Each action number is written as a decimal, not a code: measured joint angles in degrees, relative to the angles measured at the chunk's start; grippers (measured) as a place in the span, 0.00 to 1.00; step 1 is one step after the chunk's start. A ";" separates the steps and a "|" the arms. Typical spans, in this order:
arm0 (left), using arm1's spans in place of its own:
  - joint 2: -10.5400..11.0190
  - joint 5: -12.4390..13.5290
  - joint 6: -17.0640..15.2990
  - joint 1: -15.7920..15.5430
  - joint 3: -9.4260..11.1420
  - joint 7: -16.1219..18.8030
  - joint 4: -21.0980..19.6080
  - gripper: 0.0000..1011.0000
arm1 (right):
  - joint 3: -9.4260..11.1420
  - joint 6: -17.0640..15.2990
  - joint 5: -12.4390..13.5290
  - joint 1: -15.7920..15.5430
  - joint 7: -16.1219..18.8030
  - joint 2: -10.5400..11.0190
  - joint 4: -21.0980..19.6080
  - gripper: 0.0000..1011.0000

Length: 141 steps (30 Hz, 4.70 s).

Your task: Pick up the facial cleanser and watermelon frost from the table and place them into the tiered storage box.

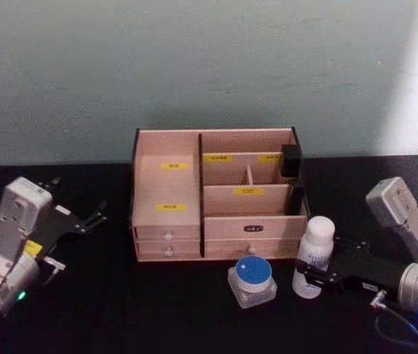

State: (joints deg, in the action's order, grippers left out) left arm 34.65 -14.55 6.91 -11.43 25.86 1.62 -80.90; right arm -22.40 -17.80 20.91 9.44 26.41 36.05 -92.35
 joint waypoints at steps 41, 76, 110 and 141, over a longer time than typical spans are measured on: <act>0.00 0.00 0.00 0.01 0.00 0.00 0.00 0.99 | -3.57 -3.86 1.94 19.14 0.26 -5.69 3.79 0.59; 0.00 0.00 0.00 0.00 0.00 0.00 0.00 0.99 | -10.51 -3.71 -0.60 30.80 2.85 -15.86 20.94 0.59; 0.00 0.00 0.00 0.00 0.00 0.00 0.00 0.99 | -10.51 -1.68 -2.63 33.61 3.65 -19.21 28.22 0.59; 0.00 0.00 0.00 0.00 0.00 0.00 0.00 0.99 | -11.51 -0.92 -5.51 33.89 3.92 -21.27 32.51 0.59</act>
State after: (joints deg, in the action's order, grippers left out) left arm 34.65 -14.55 6.91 -11.43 25.86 1.62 -80.90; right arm -33.91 -18.72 15.40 43.33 30.33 14.79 -59.84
